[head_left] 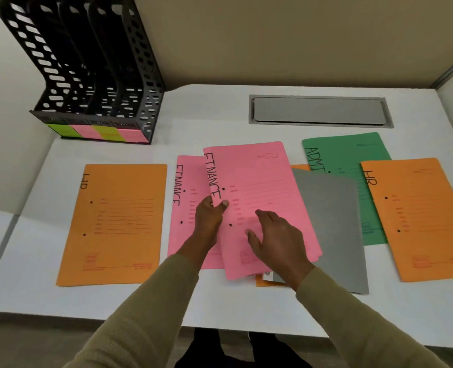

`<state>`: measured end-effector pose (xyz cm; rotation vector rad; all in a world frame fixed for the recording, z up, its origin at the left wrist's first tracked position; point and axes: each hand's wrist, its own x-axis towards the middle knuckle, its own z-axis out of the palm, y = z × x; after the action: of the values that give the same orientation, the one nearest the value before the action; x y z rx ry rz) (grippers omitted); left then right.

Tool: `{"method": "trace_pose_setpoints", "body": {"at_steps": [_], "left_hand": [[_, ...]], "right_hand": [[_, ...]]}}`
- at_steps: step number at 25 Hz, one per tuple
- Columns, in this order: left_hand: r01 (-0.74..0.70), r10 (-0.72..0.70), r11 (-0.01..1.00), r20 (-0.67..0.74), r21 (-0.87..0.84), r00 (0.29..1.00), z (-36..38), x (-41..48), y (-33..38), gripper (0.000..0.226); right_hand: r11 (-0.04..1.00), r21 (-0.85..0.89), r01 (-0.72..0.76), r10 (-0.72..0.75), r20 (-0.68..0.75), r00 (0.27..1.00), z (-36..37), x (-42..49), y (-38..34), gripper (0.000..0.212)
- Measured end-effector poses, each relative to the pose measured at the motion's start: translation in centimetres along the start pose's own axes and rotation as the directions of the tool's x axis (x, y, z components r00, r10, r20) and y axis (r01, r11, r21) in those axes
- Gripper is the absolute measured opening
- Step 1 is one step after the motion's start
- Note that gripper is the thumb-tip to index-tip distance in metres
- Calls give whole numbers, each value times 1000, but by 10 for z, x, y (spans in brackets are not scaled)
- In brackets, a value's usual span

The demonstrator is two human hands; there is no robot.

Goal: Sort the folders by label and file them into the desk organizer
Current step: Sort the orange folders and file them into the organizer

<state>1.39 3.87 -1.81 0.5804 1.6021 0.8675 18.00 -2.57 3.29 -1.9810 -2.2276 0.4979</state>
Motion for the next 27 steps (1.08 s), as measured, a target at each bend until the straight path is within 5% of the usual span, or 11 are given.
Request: {"method": "trace_pose_setpoints", "body": {"at_steps": [13,15,18,21,24,27], "left_hand": [[-77,149,966,-290,245,945,-106,42,-5,44],[-54,198,880,-263,471,944,-110,52,-7,65],[6,275,610,-219,793,936,-92,45,-4,79],[-197,423,495,-36,846,906,-53,27,-7,68],[-385,395,584,164,715,904,6,5,-13,51],[-306,219,752,216,584,951,65,-14,-17,48]], "right_hand": [[983,-63,-175,183,153,971,50,9,26,80],[981,-40,-189,193,138,971,51,8,28,80],[971,19,-237,234,109,966,49,10,38,80],[938,68,-340,336,69,940,39,9,63,78],[864,107,-491,488,53,871,27,0,99,82],[766,117,-632,624,103,775,17,-11,139,88]]}}
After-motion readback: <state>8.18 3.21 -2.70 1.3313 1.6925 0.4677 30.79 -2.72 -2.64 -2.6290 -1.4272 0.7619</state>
